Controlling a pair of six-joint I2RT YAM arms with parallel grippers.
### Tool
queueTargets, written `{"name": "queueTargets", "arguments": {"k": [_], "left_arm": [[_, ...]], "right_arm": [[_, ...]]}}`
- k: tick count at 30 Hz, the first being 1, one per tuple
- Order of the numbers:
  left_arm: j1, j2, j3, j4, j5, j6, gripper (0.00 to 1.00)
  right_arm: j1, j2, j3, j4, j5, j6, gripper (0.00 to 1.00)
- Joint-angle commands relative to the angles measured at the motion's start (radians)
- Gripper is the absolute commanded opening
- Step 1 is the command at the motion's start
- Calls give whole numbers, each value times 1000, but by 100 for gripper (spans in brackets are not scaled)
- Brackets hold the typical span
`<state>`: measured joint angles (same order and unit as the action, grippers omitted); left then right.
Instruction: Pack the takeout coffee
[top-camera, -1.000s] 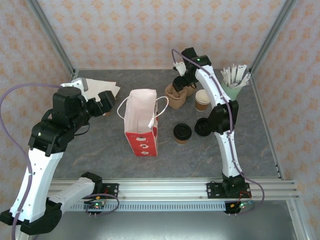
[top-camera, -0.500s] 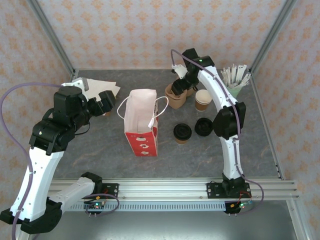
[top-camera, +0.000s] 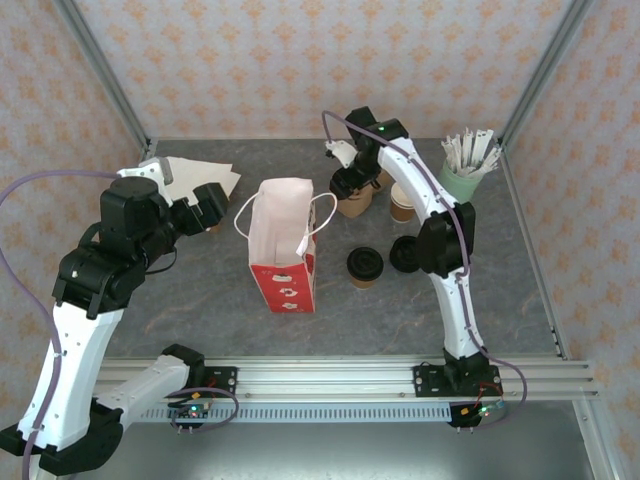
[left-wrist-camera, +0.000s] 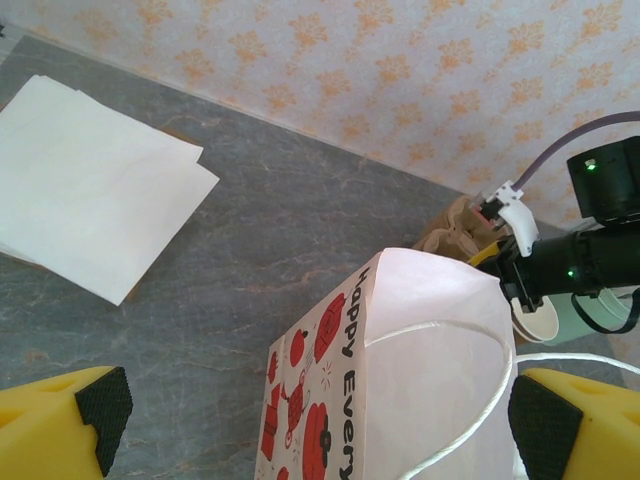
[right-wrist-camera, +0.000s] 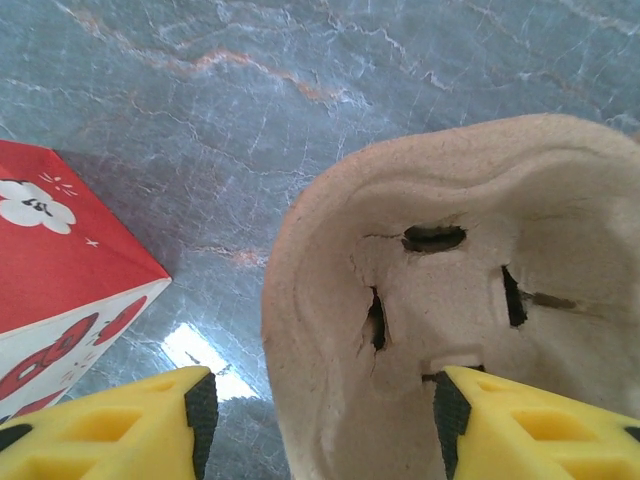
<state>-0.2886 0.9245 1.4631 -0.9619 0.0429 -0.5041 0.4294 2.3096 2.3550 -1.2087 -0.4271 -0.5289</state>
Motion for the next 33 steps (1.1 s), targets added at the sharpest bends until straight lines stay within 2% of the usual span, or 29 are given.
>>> {"name": "queueTargets", "arguments": {"k": [1,6,17,33], "left_arm": [[-7,-3,-6,-25,-29,6,100],[-7,2,-10,-24,-26,6,100],[-7,5,-6,-29,-25,9,100],[-7,0,-4,-26,-26,12,100]], "right_arm": [[6,16,32,-25,5,-15,59],[6,24,30,-28,12,-16,52],[6,12,47,-39,42,-25,27],[5,-63,37,-42,71,-57,17]]}}
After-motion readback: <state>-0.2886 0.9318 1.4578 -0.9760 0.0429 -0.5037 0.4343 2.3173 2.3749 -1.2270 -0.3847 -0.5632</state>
